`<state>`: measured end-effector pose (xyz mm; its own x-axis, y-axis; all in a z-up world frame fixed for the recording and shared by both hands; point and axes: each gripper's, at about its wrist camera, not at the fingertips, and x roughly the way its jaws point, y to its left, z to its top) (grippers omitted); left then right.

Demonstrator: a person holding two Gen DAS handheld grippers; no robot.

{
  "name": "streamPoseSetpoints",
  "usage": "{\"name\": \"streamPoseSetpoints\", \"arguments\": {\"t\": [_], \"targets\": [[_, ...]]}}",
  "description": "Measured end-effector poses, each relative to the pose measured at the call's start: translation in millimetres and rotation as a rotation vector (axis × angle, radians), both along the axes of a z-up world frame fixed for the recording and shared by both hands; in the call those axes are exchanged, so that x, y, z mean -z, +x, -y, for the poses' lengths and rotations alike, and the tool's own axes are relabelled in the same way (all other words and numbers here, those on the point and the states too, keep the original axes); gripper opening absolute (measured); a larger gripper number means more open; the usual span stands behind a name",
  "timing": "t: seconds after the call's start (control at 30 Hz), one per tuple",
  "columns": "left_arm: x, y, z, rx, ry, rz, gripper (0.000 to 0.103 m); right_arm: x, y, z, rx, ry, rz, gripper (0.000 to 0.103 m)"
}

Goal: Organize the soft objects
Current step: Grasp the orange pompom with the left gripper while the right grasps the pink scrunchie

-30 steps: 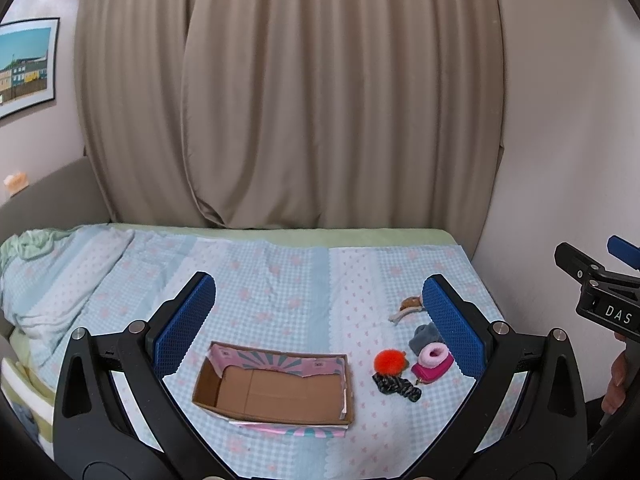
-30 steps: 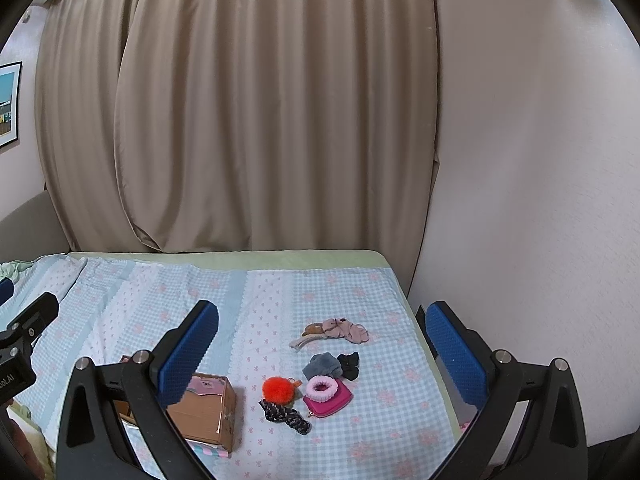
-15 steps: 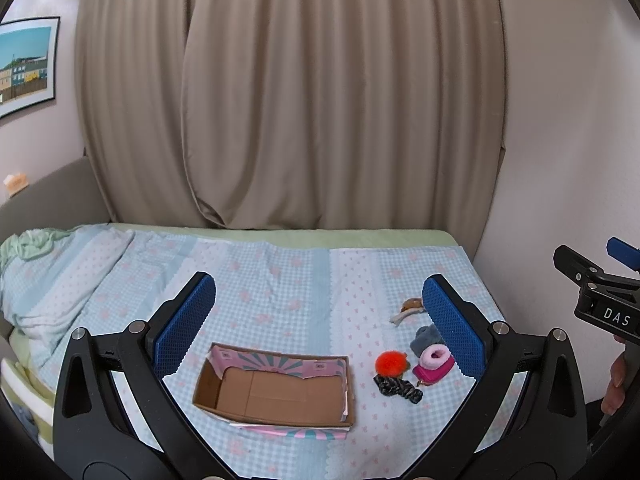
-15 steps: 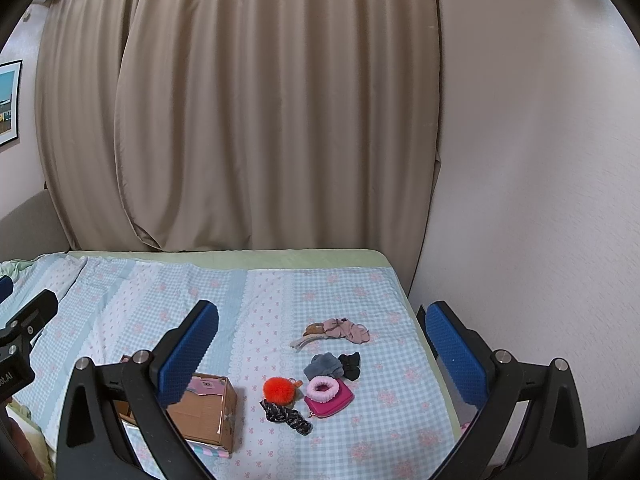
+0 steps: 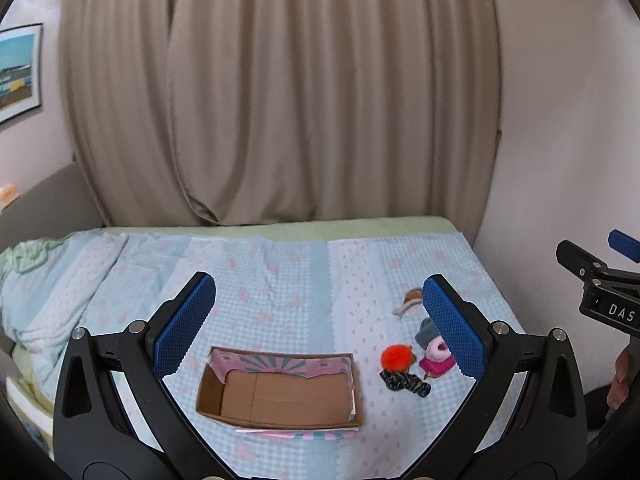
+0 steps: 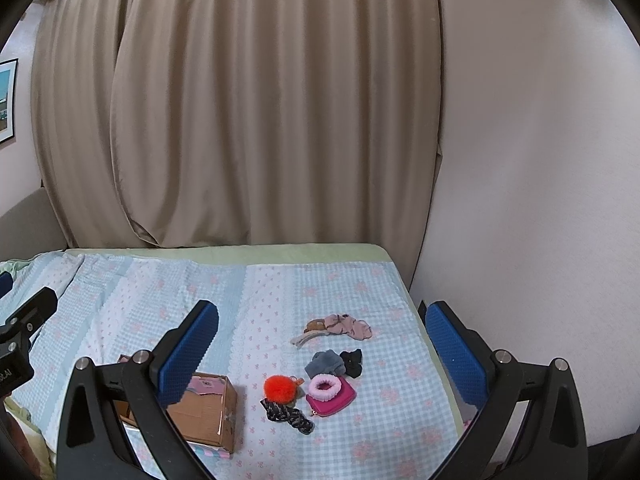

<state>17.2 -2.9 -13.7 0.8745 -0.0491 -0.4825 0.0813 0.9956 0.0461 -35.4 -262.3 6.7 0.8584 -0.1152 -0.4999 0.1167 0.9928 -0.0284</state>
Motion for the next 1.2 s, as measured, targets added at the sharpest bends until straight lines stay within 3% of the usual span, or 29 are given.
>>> {"name": "streamPoseSetpoints", "arguments": {"t": [0.13,0.23,0.37,0.63,0.87,1.03,1.2], "targets": [[26,21,13,0.069,-0.004,-0.059,0.103,8,5,1,0.026,0.008,-0.027,0.103],[61,42,29,0.123,-0.027,-0.113,0.103,26,13,6,0.046,0.000,-0.072,0.103],[109,70,56,0.119,-0.064,-0.190,0.103,64,27,18,0.044,-0.017,-0.128,0.103],[225,125,113,0.093,-0.115,-0.391,0.103,154,66,56,-0.065,-0.050,-0.226,0.103],[306,164,150,0.102,-0.049,-0.517,0.100,230,97,80,-0.116,-0.037,-0.285,0.103],[363,191,164,0.117,0.012,-0.610,0.088,276,117,82,-0.163,-0.034,-0.319,0.103],[401,211,166,0.120,0.046,-0.669,0.083,318,135,76,-0.222,-0.038,-0.338,0.103]]}}
